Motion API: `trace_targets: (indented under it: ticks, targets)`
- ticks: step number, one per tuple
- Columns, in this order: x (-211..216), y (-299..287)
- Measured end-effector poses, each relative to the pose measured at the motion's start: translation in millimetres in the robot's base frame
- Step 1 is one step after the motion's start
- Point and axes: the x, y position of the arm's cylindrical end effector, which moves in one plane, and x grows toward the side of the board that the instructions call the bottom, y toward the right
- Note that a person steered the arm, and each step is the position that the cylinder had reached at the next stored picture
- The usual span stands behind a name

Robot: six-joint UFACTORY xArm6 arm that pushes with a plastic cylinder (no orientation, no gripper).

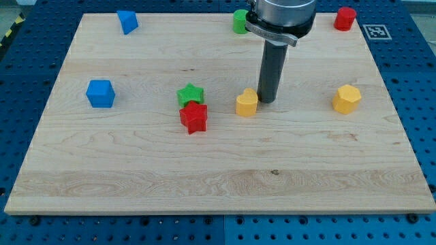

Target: Push the yellow heart diagonal to the red star

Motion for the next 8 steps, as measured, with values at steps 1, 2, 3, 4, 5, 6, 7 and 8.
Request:
trace_targets:
  ticks: [1,2,3,4,5,6,7,8]
  targets:
    - [-0.5,-1.6]
    - [-4.7,-34.0]
    - [17.1,-38.4]
    - [27.0,-38.4]
    - [23.7,-43.3]
    - [0.4,-60.1]
    - [15.0,-61.7]
    - [36.1,-61.7]
